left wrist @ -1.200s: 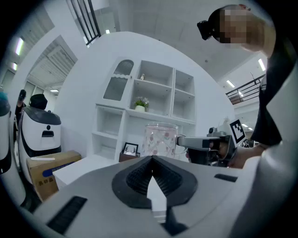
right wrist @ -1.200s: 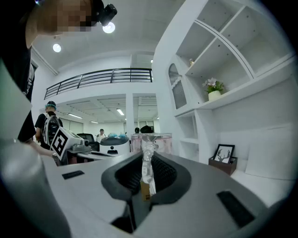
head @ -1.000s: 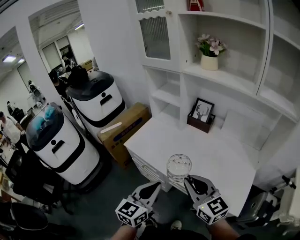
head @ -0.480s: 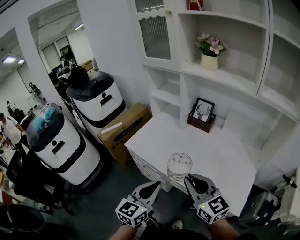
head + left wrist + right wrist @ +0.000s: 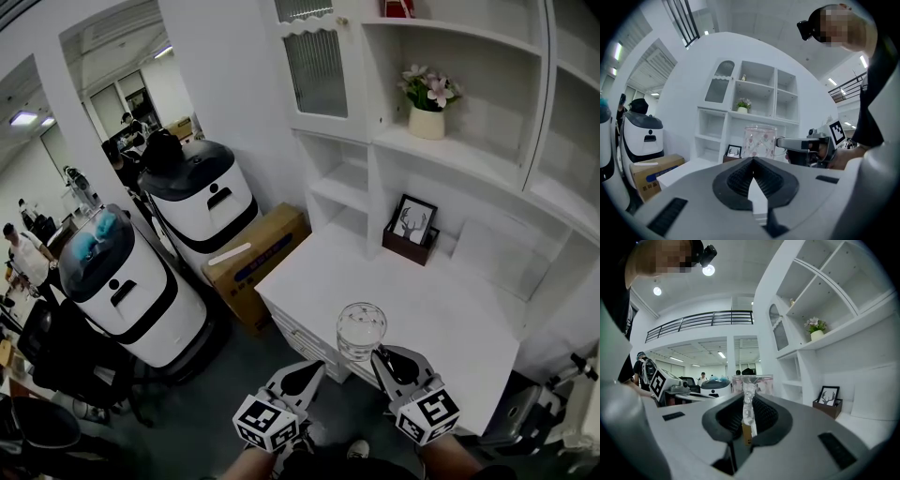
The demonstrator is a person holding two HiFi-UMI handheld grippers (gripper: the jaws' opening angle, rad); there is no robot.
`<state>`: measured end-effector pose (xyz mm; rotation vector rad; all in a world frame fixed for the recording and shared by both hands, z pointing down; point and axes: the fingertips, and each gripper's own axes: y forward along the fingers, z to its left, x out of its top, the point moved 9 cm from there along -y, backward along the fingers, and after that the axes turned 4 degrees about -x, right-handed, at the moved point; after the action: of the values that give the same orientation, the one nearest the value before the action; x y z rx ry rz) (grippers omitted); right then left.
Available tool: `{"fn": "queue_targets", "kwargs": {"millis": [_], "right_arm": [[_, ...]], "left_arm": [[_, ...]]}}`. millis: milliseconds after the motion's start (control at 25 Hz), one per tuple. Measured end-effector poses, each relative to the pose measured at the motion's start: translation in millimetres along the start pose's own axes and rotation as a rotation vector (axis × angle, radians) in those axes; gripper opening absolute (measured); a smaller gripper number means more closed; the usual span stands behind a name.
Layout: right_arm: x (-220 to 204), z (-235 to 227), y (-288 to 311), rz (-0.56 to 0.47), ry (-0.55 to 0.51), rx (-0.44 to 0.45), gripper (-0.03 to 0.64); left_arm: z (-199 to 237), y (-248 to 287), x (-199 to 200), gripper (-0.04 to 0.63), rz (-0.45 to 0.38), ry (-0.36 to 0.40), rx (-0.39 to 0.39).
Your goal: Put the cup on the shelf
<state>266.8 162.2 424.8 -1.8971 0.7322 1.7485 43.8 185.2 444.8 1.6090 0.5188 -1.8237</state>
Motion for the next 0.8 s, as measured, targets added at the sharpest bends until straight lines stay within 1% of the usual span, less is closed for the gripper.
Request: {"fn": "queue_targets", "kwargs": {"millis": [360, 800], "right_arm": [[2, 0, 15, 0.002, -0.002, -0.021, 0.029], [6, 7, 44, 0.003, 0.009, -0.082, 0.029]], "left_arm": [[14, 2, 0, 0.005, 0.005, -0.017, -0.022], [53, 5, 13, 0.005, 0.016, -0.012, -0.075]]}}
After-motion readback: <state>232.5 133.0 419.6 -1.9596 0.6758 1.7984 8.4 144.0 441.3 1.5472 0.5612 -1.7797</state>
